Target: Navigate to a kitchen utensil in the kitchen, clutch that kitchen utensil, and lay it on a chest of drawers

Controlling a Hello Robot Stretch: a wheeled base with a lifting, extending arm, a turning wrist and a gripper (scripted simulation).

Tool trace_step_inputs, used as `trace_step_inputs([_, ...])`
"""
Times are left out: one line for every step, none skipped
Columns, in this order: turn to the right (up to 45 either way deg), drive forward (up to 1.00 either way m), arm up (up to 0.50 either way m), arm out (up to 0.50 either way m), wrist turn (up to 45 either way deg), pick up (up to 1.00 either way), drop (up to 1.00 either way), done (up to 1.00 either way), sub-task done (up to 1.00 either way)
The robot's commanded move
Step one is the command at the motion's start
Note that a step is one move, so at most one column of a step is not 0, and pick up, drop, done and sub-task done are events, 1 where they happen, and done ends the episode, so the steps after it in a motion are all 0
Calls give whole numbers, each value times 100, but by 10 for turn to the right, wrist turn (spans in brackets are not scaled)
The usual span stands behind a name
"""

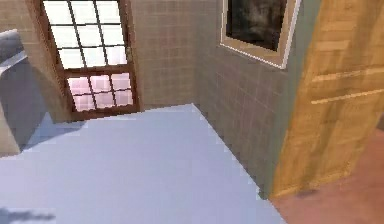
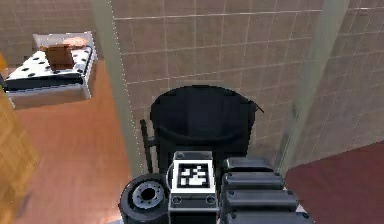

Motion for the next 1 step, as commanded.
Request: trace_step_inputs([240,0,0,0,0,0,0,0,0])
